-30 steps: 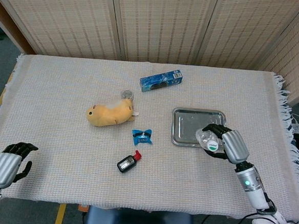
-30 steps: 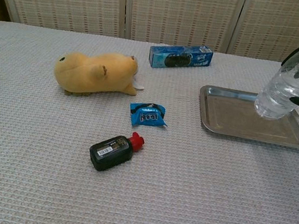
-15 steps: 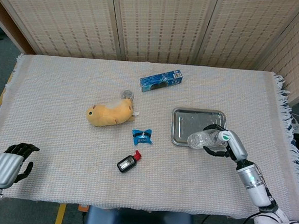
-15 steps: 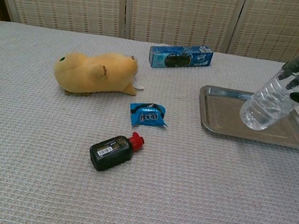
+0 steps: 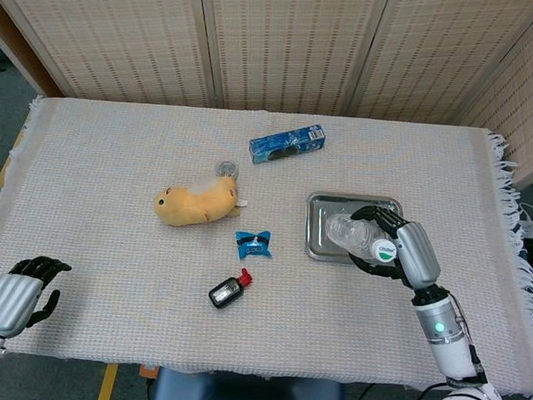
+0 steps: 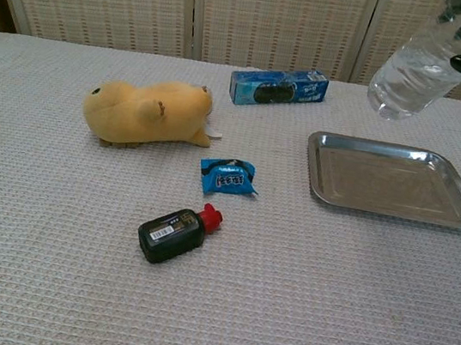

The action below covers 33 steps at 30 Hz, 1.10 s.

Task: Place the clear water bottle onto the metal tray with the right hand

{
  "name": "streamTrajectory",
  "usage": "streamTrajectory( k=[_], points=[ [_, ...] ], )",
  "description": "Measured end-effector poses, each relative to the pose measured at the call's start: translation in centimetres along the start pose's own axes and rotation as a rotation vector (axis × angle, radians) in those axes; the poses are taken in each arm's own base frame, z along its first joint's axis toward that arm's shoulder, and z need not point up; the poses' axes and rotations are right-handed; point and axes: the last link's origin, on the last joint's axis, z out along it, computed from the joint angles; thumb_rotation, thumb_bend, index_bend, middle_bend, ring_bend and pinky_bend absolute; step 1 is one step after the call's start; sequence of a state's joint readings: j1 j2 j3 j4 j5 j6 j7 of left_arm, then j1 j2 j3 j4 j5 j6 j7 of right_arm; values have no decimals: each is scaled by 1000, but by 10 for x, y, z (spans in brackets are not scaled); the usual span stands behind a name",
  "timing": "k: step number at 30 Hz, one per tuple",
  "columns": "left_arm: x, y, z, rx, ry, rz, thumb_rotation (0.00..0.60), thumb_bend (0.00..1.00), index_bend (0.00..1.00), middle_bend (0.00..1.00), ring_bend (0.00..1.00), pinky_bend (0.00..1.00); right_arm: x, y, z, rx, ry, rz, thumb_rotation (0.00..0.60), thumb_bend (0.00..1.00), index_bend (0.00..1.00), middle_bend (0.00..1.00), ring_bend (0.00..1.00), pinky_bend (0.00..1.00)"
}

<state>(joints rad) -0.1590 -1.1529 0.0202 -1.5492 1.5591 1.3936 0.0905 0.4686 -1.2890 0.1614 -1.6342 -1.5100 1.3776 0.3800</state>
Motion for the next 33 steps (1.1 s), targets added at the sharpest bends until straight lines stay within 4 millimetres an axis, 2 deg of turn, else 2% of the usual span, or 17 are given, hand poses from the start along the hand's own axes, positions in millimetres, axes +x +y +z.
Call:
streamTrajectory(
  k=[4, 9, 12, 16, 22, 26, 29, 33],
  points=[
    [0, 0, 1, 3, -2, 3, 600, 534, 306, 291, 204, 266, -2, 28, 1, -80, -9, -29, 600, 26, 818, 636, 489, 538],
    [0, -1, 1, 6, -5, 1, 600, 535, 307, 293, 204, 267, -6, 77, 2, -196, 7, -94, 600, 26, 818, 636, 489, 538],
    [-1, -1, 1, 7, -7, -1, 600, 535, 306, 294, 205, 267, -10, 93, 2, -222, 16, -107, 600, 26, 818, 637, 489, 538],
    [-1, 0, 1, 0, -6, 5, 600, 534, 306, 296, 205, 267, -10, 84, 4, -180, 24, -107, 600, 26, 818, 636, 489, 538],
    [0, 1, 0, -2, -5, 5, 600, 534, 306, 298, 205, 268, -6, 36, 6, -62, 38, -38, 600, 26, 818, 636, 489, 538],
    [0, 0, 0, 1, -4, 3, 600, 534, 306, 298, 205, 269, 8, 8, 3, 3, 64, -7, 600, 26, 818, 637, 489, 538],
    [0, 0, 1, 1, -5, 2, 600, 534, 306, 299, 206, 269, 13, 7, 1, 4, 73, -15, 600, 26, 818, 637, 489, 538],
    [-1, 0, 1, 4, -8, 3, 600, 535, 307, 299, 206, 269, 8, 26, 1, -49, 42, -27, 600, 26, 818, 636, 489, 538]
  ],
)
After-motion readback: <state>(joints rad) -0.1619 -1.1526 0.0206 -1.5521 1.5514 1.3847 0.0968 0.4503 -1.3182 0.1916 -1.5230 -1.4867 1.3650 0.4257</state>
